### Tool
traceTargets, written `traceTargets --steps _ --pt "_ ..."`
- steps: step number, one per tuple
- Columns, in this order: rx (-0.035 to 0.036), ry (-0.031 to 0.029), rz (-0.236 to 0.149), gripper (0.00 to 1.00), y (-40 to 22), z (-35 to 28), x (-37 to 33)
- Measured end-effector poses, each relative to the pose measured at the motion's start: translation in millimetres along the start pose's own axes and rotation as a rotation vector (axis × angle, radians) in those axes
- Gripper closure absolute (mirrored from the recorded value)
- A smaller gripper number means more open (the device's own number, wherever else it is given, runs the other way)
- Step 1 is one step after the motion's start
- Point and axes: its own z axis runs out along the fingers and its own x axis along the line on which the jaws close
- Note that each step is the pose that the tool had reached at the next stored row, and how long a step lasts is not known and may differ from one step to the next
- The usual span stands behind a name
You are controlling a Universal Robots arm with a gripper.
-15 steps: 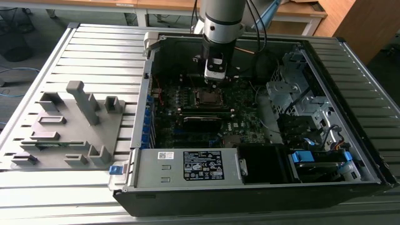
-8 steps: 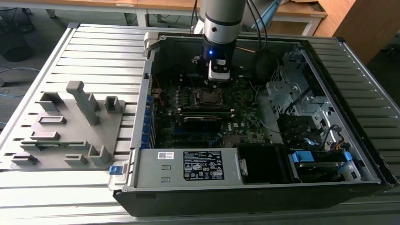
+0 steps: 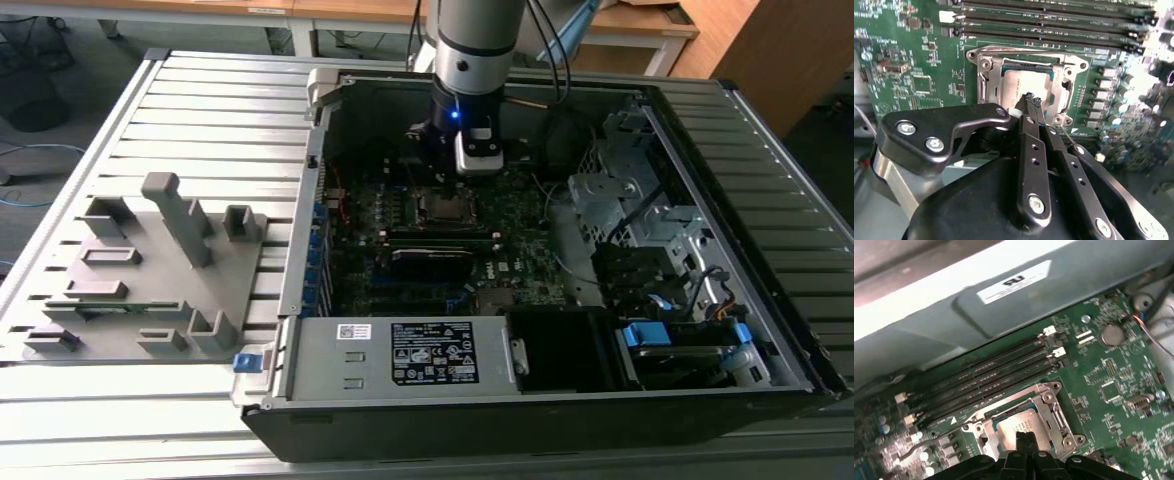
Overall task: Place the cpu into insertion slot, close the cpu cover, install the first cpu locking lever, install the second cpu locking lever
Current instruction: 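Close the cpu cover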
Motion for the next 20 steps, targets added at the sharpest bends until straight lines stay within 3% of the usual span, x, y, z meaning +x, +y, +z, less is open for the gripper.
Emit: traceTargets --steps 9,14,20 --pt "0.0011 0.0016 -0.152 0.89 0.0 1.2 0.0" --pt "0.0011 0.0017 -0.154 0.89 0.0 1.2 0.0" --pt "0.0009 0.0010 -0.184 0.89 0.0 2.5 0.0"
